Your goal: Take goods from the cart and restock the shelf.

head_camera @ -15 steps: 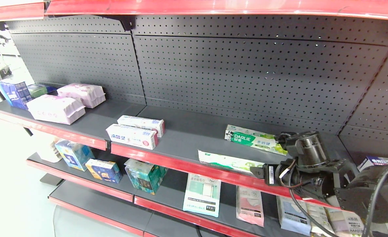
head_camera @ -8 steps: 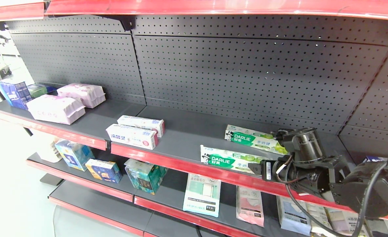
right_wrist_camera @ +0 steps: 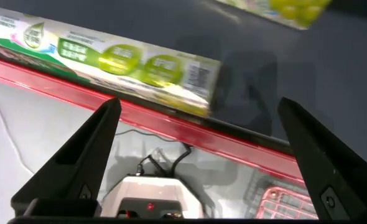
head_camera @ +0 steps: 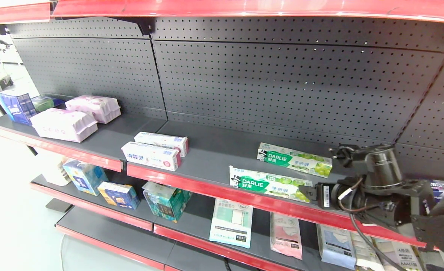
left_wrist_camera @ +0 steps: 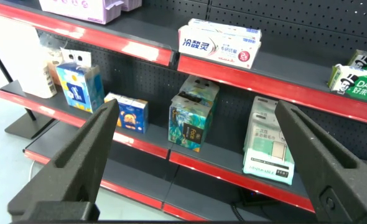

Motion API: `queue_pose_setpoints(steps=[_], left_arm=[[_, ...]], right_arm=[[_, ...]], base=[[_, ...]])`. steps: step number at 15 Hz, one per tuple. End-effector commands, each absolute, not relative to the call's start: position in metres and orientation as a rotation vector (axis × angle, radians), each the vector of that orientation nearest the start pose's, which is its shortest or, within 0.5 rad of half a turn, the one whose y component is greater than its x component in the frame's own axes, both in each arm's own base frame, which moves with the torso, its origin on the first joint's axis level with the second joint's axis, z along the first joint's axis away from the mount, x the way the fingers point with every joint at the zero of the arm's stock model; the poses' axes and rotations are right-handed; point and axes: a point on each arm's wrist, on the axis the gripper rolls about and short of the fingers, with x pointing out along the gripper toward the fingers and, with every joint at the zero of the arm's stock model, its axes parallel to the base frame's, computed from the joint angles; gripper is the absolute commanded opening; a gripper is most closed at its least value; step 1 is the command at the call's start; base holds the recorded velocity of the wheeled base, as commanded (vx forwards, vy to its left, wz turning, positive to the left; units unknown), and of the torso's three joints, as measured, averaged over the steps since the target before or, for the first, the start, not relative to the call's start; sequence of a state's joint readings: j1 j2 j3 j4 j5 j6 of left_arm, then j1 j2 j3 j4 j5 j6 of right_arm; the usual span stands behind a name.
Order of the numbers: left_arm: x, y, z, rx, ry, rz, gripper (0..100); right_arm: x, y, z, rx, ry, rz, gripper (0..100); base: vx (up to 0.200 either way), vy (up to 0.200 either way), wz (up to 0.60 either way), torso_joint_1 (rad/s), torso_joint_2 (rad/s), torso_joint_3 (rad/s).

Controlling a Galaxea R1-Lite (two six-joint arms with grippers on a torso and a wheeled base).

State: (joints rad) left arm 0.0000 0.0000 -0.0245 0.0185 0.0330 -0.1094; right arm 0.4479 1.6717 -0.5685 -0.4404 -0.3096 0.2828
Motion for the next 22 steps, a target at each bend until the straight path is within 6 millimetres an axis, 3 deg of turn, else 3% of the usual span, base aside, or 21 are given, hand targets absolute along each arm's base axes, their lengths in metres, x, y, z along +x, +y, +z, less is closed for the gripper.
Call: queue_pose_setpoints(steps=[1, 2, 5, 9, 11, 12, 14, 16, 20, 22], left_arm=[[-0.025, 0.001, 0.080, -0.111, -0.008, 0.033, 100], [-0.025, 0.001, 0.080, -0.111, -0.008, 0.033, 100], [-0.025, 0.001, 0.080, -0.109, -0.008, 0.033, 100], [-0.025, 0.001, 0.080, -0.109, -0.008, 0.033, 100], [-0.025, 0.001, 0.080, -0.111, -0.008, 0.033, 100], [-0.025, 0.001, 0.080, -0.111, -0.008, 0.033, 100], [-0.025, 0.001, 0.080, -0.111, -0.008, 0.033, 100], [-0.025, 0.001, 0.080, -0.111, -0.008, 0.033, 100], [-0.025, 0.001, 0.080, -0.111, -0.008, 0.033, 100], [-0.025, 0.001, 0.080, -0.111, -0.008, 0.033, 100]], right_arm=[[0.204, 0.074, 0.132, 0.008, 0.563, 0.021, 100], [0.178, 0.051, 0.134, -0.058, 0.539, 0.015, 100], [0.126, 0.020, 0.128, -0.171, 0.487, -0.023, 100], [0.062, 0.004, 0.103, -0.210, 0.397, -0.059, 100], [0.040, 0.001, 0.100, -0.214, 0.371, -0.061, 100], [0.016, -0.003, 0.097, -0.258, 0.334, -0.043, 100], [-0.011, -0.007, 0.092, -0.278, 0.245, -0.039, 100], [-0.021, -0.009, 0.090, -0.238, 0.137, -0.076, 100], [-0.016, -0.009, 0.086, -0.079, 0.066, -0.125, 100], [-0.016, -0.007, 0.085, -0.071, 0.059, -0.067, 100]], base=[[0.000, 0.000, 0.00, 0.000, 0.00, 0.000], [0.000, 0.000, 0.00, 0.000, 0.00, 0.000], [0.000, 0.000, 0.00, 0.000, 0.00, 0.000], [0.000, 0.000, 0.00, 0.000, 0.00, 0.000], [0.000, 0.000, 0.00, 0.000, 0.00, 0.000], [0.000, 0.000, 0.00, 0.000, 0.00, 0.000], [0.000, 0.000, 0.00, 0.000, 0.00, 0.000], [0.000, 0.000, 0.00, 0.000, 0.00, 0.000], [0.000, 0.000, 0.00, 0.000, 0.00, 0.000], [0.000, 0.000, 0.00, 0.000, 0.00, 0.000]])
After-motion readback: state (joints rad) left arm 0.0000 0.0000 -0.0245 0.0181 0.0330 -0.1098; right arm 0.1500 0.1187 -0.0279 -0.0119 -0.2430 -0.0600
